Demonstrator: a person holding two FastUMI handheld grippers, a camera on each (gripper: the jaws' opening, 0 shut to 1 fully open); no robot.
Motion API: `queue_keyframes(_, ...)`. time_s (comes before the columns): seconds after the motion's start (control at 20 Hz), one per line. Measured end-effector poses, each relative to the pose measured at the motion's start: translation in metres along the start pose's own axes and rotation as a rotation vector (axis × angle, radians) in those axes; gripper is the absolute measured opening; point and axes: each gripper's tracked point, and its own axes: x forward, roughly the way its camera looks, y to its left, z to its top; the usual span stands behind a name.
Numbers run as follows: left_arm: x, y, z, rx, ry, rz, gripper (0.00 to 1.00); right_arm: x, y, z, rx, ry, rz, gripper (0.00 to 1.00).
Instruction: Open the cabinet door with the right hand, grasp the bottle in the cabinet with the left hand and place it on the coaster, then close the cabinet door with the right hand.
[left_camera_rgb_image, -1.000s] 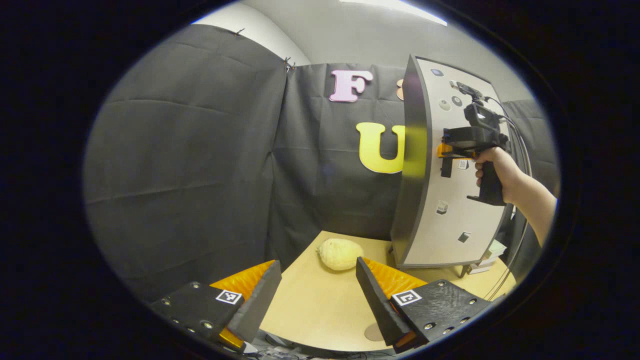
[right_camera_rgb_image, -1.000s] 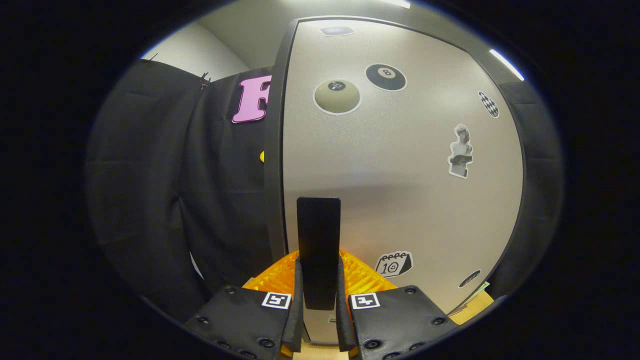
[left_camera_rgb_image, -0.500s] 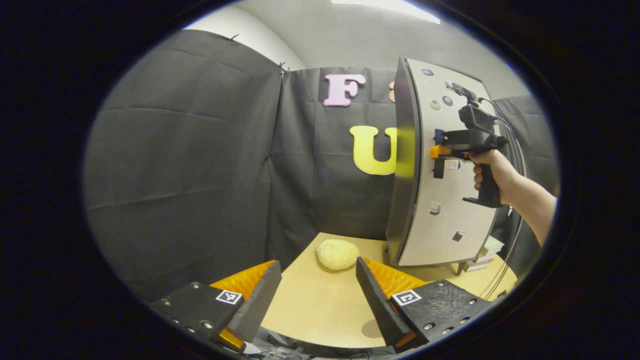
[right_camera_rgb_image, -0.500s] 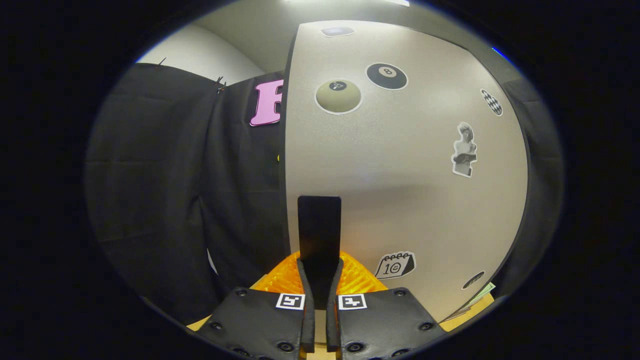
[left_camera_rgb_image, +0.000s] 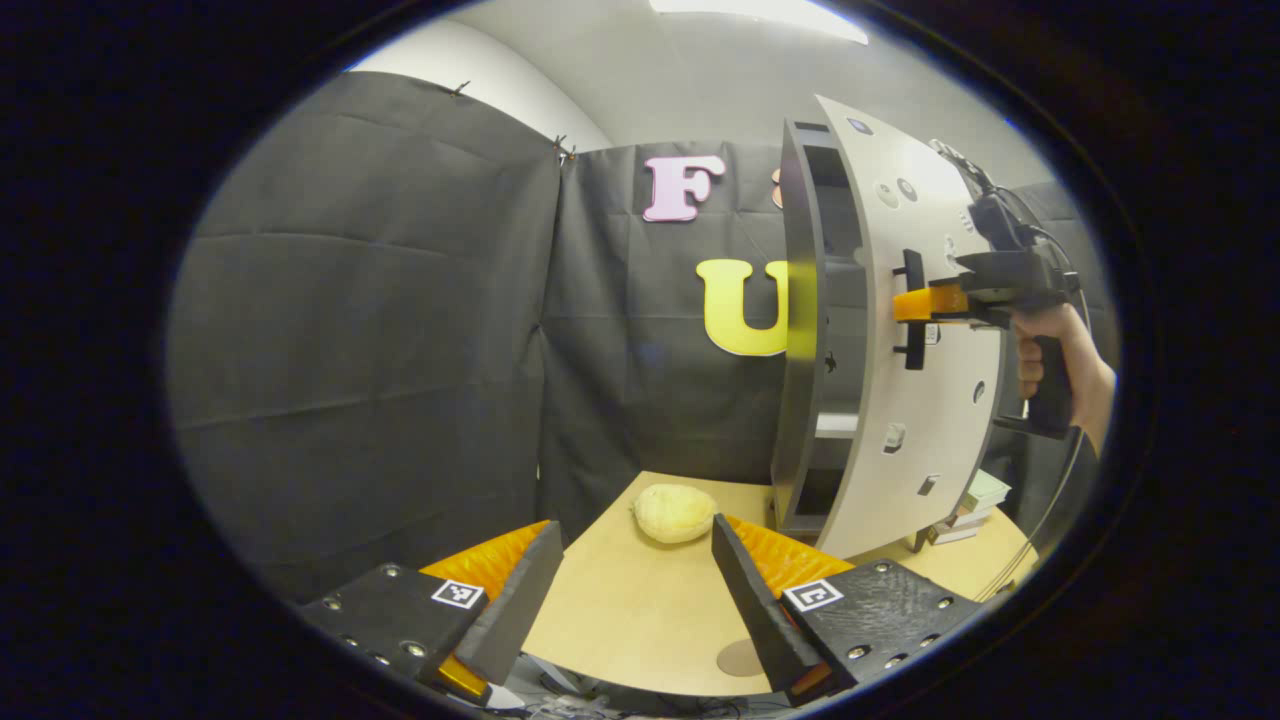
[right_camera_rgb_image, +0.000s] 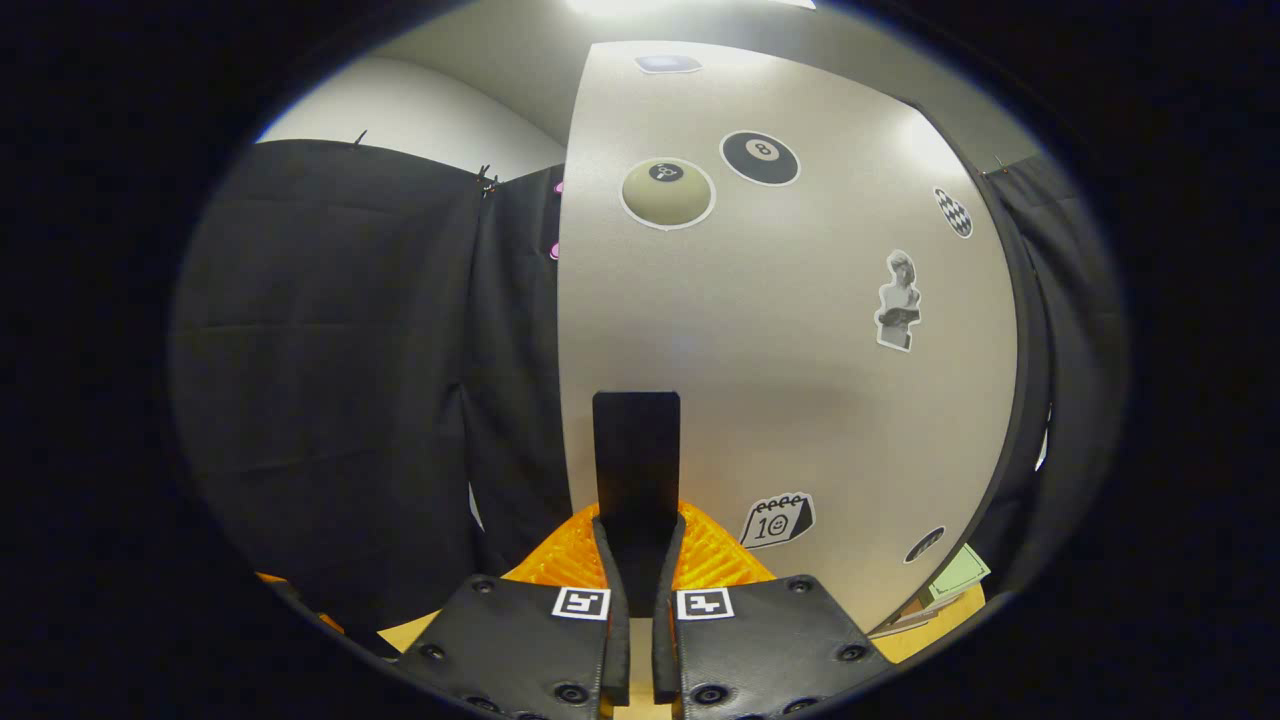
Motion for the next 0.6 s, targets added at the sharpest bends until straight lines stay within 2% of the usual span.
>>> queue_keyframes(0.1, -0.002, -0.001, 0.000, 0.000, -0.002, -0.005, 0.89, -0.012, -0.001, 0.000, -0.006, -0.003, 0.010, 0.10)
queue_keyframes(0.25, -0.004, -0.001, 0.002, 0.002, -0.005, -0.015, 0.89, -0.022, -0.007, -0.002, -0.015, 0.011, 0.021, 0.11)
queue_keyframes(0.6, -0.001, -0.008, 0.000, 0.010, -0.006, -0.088, 0.89, -0.051, -0.021, -0.004, 0.002, 0.010, -0.016, 0.10)
